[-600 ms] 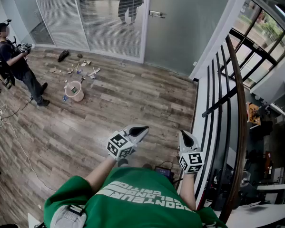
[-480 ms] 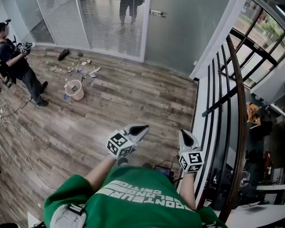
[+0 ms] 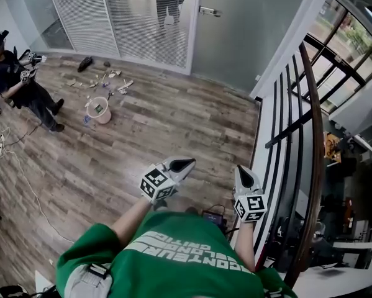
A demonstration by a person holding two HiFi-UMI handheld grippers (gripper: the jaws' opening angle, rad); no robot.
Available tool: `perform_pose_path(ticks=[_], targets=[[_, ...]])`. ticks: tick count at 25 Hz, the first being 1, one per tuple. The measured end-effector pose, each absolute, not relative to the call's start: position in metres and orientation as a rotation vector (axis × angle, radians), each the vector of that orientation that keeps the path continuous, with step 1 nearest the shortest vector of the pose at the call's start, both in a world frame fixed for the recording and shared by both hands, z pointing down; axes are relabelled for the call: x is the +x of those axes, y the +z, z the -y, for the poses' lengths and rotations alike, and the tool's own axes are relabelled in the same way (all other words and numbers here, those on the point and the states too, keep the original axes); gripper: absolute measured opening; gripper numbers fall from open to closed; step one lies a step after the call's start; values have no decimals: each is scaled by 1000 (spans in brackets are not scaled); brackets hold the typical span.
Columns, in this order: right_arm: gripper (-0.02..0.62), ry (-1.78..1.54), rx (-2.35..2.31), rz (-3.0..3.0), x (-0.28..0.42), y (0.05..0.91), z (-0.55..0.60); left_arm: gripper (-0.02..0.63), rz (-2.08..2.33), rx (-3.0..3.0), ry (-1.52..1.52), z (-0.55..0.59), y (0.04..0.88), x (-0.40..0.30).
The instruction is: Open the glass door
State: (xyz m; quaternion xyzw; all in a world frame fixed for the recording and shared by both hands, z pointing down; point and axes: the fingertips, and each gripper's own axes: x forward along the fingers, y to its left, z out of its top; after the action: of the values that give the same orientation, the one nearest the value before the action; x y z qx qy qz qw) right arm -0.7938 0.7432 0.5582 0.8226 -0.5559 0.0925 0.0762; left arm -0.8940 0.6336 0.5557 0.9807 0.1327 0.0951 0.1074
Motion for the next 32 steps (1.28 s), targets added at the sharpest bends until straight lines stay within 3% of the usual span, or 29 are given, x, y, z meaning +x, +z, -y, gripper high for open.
perform_pose_path(ticks=[32], targets=[[-8,411,2531,1598,-750,600,-846,15,-429,2861,320,-715,575,-854]])
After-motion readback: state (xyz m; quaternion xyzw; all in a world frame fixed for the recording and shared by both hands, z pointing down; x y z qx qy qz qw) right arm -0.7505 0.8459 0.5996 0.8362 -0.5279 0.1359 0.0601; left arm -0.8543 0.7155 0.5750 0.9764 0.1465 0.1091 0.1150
